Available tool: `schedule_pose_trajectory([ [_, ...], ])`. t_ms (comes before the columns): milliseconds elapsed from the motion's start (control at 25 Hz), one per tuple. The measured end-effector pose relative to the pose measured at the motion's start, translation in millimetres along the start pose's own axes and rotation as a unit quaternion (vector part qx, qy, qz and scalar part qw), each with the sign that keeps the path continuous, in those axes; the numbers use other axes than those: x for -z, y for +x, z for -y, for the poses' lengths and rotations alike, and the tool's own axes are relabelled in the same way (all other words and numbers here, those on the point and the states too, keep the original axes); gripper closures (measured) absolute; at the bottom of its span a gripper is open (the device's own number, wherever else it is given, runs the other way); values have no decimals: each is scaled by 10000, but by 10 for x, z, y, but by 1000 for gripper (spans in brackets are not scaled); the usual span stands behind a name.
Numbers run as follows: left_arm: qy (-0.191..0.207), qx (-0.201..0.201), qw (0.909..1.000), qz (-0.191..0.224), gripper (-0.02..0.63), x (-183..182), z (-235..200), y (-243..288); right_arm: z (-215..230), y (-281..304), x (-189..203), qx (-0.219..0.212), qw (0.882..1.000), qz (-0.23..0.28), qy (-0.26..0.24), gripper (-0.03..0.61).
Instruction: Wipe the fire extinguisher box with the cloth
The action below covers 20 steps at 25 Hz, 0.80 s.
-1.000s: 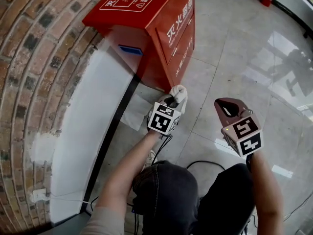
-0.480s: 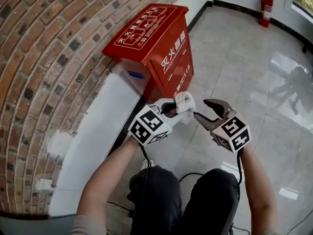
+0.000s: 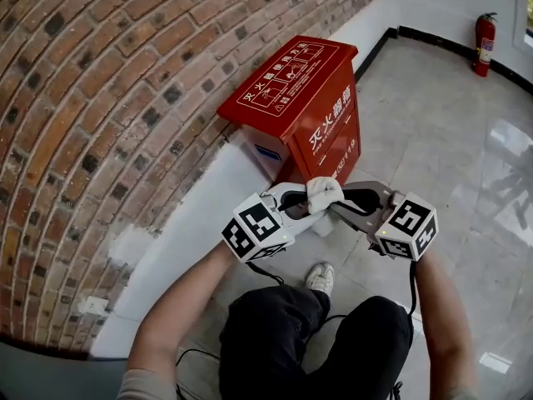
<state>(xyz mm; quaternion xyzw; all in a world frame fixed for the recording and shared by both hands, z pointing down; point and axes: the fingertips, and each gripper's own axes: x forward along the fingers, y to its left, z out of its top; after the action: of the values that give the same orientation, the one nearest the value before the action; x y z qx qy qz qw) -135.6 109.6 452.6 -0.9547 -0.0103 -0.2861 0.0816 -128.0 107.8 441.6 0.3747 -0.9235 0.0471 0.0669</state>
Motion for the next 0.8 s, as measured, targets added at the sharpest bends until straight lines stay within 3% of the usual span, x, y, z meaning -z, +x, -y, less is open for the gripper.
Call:
schedule_pose_trajectory([
  [160,-501,-995,9936,-182,456,211,-431,-130,308,197,-170,724,9960,20,-515,476],
  [320,-980,-1507,9831,-357,451,531,-690,-319,536,407,-430,975,9926,231,-684,477],
  [480,-1106,-1724,9779,-425,463,654,-799,-361,763,605,-525,1268,9892,290,-675,477],
  [600,-1279,-1832,9742,-305,542,616,-845,-288,1068,612,-485,1731,9833,333,-449,477],
  [680,-1375,-1768,9744,-200,614,566,-831,-157,1287,579,-438,1971,9794,358,-271,477],
  [800,-1360,-1550,9784,-141,614,495,-792,107,1633,519,-404,2220,9741,426,-45,479],
])
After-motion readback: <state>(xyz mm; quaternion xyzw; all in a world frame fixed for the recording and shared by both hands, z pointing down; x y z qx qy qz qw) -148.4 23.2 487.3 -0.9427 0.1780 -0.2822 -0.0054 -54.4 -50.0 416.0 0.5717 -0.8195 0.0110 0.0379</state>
